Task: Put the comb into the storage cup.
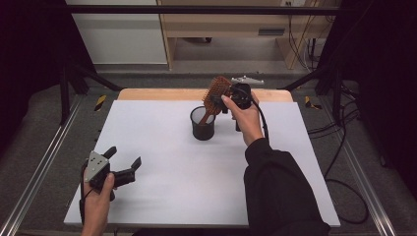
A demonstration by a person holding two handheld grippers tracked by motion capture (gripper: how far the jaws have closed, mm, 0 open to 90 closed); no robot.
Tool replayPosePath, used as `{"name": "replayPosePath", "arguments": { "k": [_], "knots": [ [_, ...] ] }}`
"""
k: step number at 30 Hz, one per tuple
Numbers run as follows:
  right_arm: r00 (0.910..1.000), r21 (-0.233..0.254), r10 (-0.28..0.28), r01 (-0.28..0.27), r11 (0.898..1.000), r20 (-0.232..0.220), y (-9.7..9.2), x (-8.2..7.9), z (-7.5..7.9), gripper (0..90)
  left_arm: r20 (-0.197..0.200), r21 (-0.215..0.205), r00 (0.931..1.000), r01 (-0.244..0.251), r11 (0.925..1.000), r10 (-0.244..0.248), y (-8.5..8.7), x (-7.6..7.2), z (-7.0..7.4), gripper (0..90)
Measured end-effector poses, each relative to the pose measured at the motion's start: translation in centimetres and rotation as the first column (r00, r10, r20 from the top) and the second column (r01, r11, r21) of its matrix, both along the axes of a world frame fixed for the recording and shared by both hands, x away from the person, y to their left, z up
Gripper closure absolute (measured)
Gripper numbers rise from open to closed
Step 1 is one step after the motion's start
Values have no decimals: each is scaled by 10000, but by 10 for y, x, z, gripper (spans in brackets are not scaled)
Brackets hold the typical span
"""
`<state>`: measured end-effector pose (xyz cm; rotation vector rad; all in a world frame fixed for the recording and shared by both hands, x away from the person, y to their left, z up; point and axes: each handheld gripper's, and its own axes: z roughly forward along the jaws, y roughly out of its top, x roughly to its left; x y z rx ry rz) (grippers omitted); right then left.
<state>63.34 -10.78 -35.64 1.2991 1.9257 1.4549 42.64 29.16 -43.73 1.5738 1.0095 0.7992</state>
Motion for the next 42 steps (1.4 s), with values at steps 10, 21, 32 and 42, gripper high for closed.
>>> {"name": "replayPosePath", "arguments": {
  "k": [10, 21, 32, 42],
  "knots": [
    [9999, -94, 123, -122, 9999, 106, -2, -4, 4, 68, -3, 14, 10000, 3, 10000, -3, 0, 0, 0, 34],
    [9996, -275, 73, -65, 9996, 287, -5, -8, 7, 69, 0, 0, 10000, -15, 10000, 15, 0, 0, 0, 34],
    [9989, -397, 143, -125, 9991, 452, -8, -13, 10, 68, 1, 6, 10000, -16, 10000, 16, 0, 0, 0, 34],
    [9986, -365, 82, -62, 9993, 530, -13, -17, 11, 71, -6, 18, 10000, -10, 10000, 10, 0, 0, 0, 34]
  ]
}}
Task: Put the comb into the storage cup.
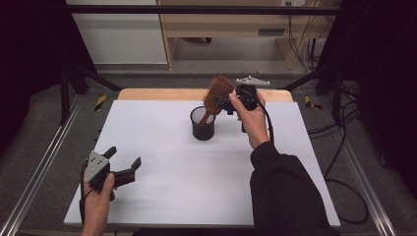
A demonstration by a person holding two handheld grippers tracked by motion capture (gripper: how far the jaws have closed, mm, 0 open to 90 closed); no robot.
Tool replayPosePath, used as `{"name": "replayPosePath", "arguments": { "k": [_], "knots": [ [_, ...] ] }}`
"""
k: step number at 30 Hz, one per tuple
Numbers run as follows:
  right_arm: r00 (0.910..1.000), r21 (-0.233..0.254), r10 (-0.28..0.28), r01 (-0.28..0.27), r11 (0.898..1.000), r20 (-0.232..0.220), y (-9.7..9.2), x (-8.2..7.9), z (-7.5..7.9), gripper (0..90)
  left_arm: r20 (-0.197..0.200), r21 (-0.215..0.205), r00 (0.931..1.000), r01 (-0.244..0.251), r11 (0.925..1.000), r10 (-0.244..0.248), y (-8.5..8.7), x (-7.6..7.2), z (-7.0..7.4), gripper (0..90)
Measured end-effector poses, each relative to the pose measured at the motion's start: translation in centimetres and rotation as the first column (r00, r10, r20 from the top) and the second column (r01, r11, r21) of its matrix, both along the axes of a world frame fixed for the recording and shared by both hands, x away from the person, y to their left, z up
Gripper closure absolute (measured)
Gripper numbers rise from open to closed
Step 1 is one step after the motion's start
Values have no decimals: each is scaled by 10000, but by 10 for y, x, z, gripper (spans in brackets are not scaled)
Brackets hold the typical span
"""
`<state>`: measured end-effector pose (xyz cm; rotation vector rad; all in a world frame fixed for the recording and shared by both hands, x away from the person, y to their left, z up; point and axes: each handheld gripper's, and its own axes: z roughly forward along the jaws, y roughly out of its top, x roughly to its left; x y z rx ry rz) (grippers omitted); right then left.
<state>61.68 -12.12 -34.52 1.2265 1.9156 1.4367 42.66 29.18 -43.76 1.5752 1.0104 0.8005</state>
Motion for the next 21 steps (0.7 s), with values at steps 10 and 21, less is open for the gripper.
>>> {"name": "replayPosePath", "arguments": {
  "k": [10, 21],
  "knots": [
    [9999, 40, -72, 71, 10000, 138, -6, -4, 5, 74, 3, 5, 10000, 2, 10000, -2, 0, 0, 0, 34],
    [9996, 131, -102, 99, 9999, 245, -10, -7, 10, 76, 6, 27, 10000, 5, 10000, -5, 0, 0, 0, 33]
  ]
}}
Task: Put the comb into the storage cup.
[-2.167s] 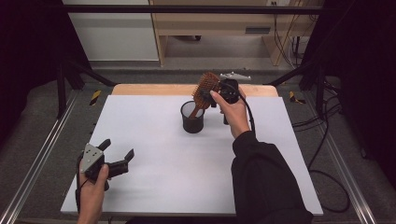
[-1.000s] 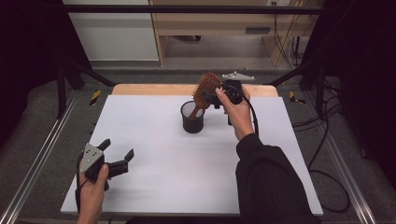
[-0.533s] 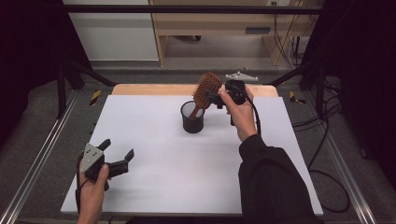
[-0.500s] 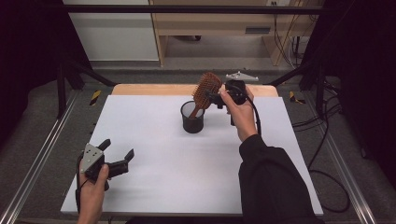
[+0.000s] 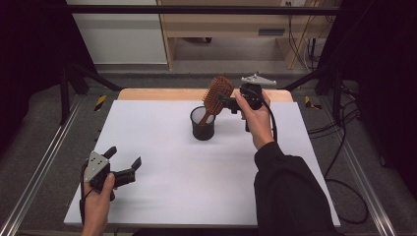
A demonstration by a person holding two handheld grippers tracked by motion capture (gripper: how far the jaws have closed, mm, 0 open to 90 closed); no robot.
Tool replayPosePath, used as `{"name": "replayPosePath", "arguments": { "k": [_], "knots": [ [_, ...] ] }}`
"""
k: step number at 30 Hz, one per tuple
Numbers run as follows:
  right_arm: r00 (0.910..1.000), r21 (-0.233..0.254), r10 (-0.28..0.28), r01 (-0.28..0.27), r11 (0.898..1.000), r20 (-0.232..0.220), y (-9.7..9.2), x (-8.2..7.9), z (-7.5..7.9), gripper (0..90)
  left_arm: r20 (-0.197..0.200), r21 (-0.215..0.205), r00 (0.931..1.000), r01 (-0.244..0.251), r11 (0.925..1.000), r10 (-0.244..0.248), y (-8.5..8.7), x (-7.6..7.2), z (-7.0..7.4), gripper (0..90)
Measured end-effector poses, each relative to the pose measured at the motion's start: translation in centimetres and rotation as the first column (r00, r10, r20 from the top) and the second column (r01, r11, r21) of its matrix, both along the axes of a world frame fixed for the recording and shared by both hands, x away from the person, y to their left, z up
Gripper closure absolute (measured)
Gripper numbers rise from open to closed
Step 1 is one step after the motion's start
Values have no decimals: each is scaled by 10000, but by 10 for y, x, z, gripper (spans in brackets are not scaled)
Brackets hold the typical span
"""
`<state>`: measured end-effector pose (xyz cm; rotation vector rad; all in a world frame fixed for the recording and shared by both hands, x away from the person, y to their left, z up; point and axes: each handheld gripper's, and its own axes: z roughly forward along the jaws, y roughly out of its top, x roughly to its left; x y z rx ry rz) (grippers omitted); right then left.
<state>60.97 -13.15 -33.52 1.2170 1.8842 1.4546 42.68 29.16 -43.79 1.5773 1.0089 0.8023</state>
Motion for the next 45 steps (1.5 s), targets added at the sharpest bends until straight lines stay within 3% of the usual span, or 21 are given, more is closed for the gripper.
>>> {"name": "replayPosePath", "arguments": {
  "k": [7, 20, 28, 38, 45],
  "knots": [
    [9999, 101, 60, -61, 9999, 136, -1, -3, 3, 73, -18, 15, 10000, -18, 10000, 18, 1, 0, 0, 32],
    [9966, 46, -293, 290, 9996, 766, -6, -9, 9, 57, -53, 2, 10000, -45, 10000, 45, -1, 2, -1, 32],
    [9927, 258, -473, 447, 9987, 1110, -13, -14, 14, 63, -49, 52, 10000, -72, 10000, 72, -1, 2, -1, 32],
    [9849, 303, -645, 604, 9977, 1605, -19, -27, 20, 28, -2, 4, 9999, -157, 9999, 157, 3, 0, -1, 32],
    [9831, 262, -634, 598, 9979, 1718, -25, -35, 24, 27, 35, -88, 9996, -267, 9996, 267, 5, 1, -1, 29]
  ]
}}
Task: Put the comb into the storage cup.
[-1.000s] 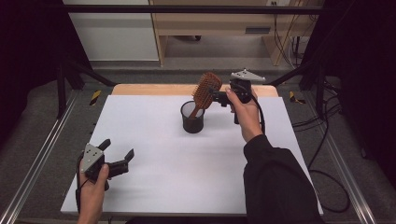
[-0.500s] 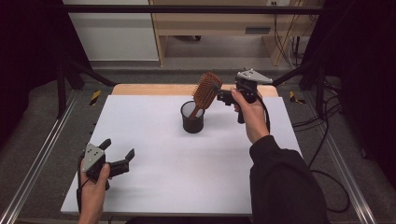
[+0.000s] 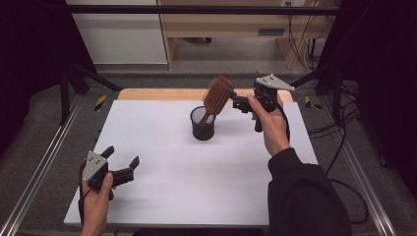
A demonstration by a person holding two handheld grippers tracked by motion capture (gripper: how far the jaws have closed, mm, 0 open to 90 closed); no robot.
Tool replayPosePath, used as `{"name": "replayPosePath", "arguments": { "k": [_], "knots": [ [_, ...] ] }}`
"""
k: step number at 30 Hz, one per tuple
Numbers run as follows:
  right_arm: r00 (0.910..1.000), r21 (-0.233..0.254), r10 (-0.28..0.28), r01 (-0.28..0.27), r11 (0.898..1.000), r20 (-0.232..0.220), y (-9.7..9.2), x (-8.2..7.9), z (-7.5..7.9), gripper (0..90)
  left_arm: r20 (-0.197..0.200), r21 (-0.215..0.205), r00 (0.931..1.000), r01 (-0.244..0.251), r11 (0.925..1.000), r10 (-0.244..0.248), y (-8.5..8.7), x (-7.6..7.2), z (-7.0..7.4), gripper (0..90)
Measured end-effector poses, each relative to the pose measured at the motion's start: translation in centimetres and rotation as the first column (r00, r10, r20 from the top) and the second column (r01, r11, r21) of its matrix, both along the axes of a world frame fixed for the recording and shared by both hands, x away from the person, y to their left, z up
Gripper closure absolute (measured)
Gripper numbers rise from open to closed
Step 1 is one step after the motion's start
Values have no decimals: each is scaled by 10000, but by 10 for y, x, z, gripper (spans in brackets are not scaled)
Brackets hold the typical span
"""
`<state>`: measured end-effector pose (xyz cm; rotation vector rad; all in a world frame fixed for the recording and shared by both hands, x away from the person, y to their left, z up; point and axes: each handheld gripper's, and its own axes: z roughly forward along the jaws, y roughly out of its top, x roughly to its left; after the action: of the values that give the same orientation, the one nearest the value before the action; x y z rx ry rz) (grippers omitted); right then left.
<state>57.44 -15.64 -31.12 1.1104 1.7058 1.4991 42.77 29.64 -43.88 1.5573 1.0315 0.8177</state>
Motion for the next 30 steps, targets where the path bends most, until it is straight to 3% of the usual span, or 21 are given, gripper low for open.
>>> {"name": "replayPosePath", "arguments": {
  "k": [30],
  "knots": [
    [9936, -113, 26, -14, 9999, 1131, -26, -30, 17, 24, 160, -217, 9998, -150, 9997, 154, 9, -1, 3, 28]
  ]
}}
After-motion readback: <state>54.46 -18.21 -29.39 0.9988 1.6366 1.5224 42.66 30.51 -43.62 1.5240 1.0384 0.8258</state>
